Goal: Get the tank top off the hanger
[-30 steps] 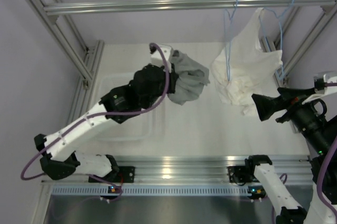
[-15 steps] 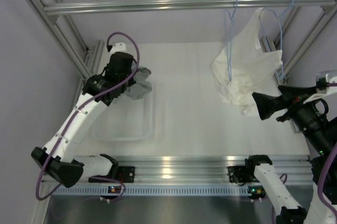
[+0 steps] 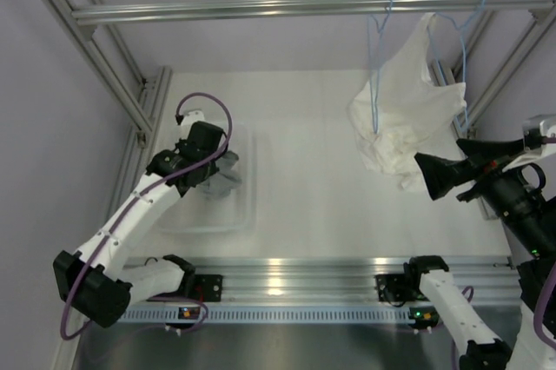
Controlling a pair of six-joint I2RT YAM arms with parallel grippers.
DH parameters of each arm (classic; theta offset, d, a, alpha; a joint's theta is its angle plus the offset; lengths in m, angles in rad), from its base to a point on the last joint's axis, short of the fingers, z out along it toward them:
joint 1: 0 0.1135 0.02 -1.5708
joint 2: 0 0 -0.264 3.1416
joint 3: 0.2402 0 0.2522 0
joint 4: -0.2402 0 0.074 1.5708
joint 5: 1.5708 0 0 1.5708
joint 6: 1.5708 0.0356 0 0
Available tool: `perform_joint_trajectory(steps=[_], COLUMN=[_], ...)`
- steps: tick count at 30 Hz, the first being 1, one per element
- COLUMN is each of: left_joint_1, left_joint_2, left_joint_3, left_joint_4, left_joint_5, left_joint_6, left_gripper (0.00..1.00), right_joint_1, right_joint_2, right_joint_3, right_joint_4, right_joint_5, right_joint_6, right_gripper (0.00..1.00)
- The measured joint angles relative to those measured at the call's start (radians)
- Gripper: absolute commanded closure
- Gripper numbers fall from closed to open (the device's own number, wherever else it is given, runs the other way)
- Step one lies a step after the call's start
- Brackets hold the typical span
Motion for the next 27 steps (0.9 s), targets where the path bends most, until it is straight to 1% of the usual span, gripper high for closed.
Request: perform_joint_trajectory(steps=[2, 4, 7, 10, 13, 14, 17, 21, 24, 27], left_joint_1=[0.003, 0.005, 0.005, 0.005, 0.005, 0.004, 0.005, 0.005, 0.005, 0.005], left_joint_2=[-0.019, -0.044, -0.088, -0.105, -0.104, -0.105, -0.122, -0.174, -0.236, -0.32], left_joint_3=[-0.04, -0.065, -0.076, -0.065, -0.007, 0.027, 0.156, 0.241, 0.248, 0.203], left_joint_4=[0.003, 0.005, 0.014, 0.023, 0.009, 0.002, -0.008, -0.023, -0.043, -0.054], left_joint_5=[-0.016, -0.027, -0.037, -0.018, 0.01, 0.014, 0.005, -0.021, -0.064, -0.141], left_joint_6=[-0.02, -0.032, -0.061, -0.057, -0.038, -0.031, 0.002, 0.037, 0.064, 0.082], left_gripper=[0.45, 0.01, 0.01, 0.01, 0.01, 0.01, 0.01, 0.01, 0.01, 0.01], right_joint_1=[0.01, 0.019, 0.031, 0.054, 0.134, 0.18, 0.263, 0.304, 0.318, 0.321], right_joint_2=[0.005, 0.006, 0.01, 0.016, 0.038, 0.053, 0.089, 0.086, 0.048, -0.001], right_joint_3=[0.007, 0.007, 0.007, 0.006, 0.006, 0.006, -0.016, -0.112, -0.17, -0.188], right_joint_4=[0.003, 0.002, 0.002, 0.003, 0.005, 0.008, 0.016, 0.016, 0.003, -0.008], right_joint_5=[-0.002, -0.002, -0.002, -0.001, 0.044, 0.087, 0.23, 0.551, 0.697, 0.753], right_joint_6=[0.0, 0.0, -0.001, -0.005, -0.017, -0.023, -0.038, -0.074, -0.08, -0.074], right_gripper=[0.01, 0.01, 0.01, 0.01, 0.0, 0.01, 0.01, 0.01, 0.01, 0.01])
